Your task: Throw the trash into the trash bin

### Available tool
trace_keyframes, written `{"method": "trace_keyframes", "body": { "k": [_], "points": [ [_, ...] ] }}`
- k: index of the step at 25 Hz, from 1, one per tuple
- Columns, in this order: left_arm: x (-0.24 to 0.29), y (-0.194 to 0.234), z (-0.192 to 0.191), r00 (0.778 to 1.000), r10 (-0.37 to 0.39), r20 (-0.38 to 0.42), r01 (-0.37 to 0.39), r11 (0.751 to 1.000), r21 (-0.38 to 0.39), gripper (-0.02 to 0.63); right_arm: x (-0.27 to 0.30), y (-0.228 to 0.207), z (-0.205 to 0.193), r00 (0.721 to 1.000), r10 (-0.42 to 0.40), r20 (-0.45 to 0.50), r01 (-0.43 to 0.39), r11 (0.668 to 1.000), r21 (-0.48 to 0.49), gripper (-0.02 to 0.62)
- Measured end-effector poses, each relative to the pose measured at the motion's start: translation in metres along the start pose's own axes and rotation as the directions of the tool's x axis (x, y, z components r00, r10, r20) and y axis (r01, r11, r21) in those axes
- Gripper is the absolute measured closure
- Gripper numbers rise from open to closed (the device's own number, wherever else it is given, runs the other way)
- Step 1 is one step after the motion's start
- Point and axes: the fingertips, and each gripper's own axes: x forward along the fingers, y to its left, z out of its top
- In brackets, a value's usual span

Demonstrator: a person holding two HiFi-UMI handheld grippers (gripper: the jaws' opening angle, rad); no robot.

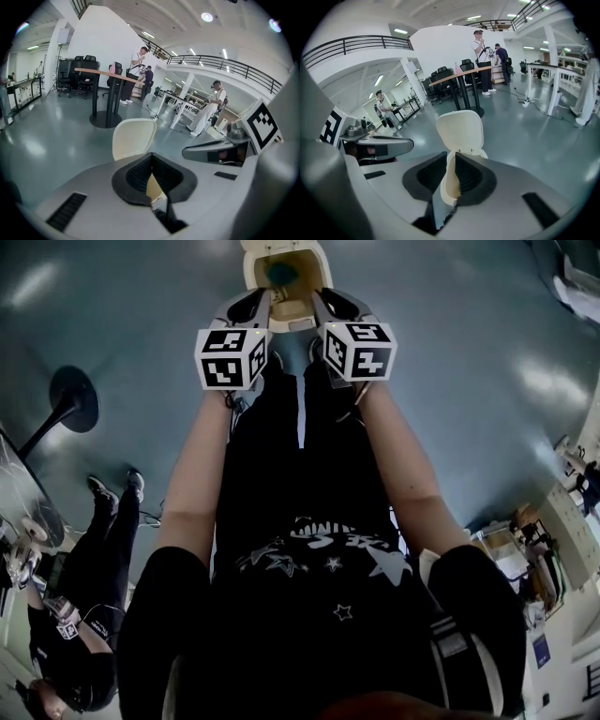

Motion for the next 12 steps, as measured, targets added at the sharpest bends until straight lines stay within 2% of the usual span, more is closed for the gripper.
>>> {"method": "trace_keyframes", "body": {
  "k": [6, 12],
  "points": [
    [-0.025, -0.013, 0.029, 0.999, -0.015, 0.042, 0.014, 1.000, 0.017, 0.595, -0.023, 0.006, 0.027, 0.998, -0.011, 0.067, 0.007, 0.999, 0.053, 0.566],
    [-0.041, -0.009, 0.057, 0.997, -0.028, 0.073, 0.026, 0.999, 0.026, 0.595, -0.041, 0.011, 0.053, 0.992, -0.025, 0.120, 0.017, 0.998, 0.063, 0.589]
  ]
}}
